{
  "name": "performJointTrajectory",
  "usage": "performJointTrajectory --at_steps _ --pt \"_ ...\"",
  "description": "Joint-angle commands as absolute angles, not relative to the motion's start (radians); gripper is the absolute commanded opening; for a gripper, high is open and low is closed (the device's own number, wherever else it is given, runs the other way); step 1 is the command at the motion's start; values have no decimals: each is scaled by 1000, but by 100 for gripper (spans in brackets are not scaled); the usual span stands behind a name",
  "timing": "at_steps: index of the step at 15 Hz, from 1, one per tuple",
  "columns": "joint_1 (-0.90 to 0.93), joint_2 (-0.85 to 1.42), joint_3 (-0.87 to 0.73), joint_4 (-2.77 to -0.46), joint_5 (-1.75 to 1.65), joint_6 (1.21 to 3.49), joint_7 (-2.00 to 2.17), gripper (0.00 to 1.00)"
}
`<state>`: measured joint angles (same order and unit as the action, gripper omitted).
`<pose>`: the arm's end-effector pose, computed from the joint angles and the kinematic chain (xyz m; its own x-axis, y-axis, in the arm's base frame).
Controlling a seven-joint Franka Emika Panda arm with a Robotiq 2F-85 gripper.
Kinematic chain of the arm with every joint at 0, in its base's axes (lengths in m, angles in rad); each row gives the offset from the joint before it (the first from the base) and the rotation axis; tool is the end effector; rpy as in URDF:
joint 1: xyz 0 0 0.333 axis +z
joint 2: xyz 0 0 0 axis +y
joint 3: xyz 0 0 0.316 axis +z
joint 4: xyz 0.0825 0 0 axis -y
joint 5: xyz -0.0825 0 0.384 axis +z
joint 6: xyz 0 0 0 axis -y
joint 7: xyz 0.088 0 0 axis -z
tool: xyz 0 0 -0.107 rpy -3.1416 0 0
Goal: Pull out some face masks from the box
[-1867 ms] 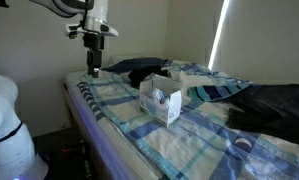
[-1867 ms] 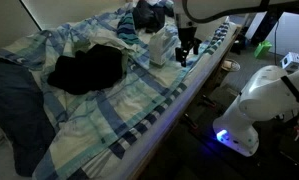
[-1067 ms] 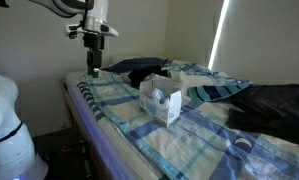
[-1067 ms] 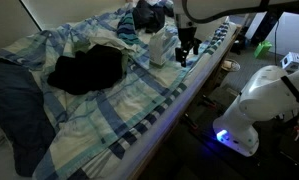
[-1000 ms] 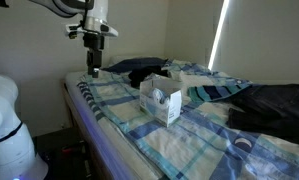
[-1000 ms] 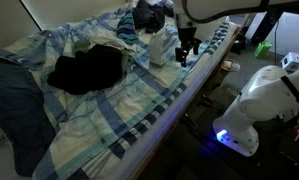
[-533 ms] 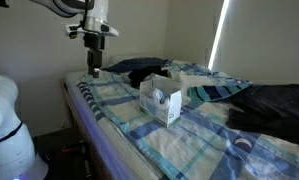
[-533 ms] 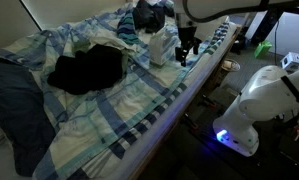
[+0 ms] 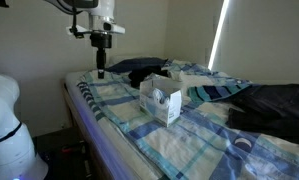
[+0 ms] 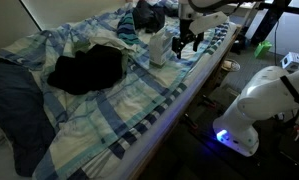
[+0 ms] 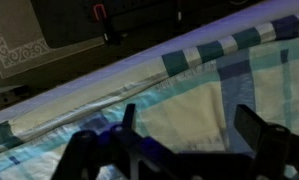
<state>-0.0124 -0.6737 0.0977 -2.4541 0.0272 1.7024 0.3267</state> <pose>0.3383 0.0355 0.5174 0.9613 -0.2677 -0.0647 -0.2642 -0.9627 0.0581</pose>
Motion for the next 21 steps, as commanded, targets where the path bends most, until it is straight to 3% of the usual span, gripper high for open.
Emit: performJointTrajectory --at_steps 1,8,15,21 --pt "-83 -641 102 -2441 38 1782 452 100" --pt "-186 -578 113 -2426 32 1929 731 100" --pt "-150 -571 84 -2422 53 1899 703 100" --pt "-181 -412 50 -2280 177 1909 925 100"
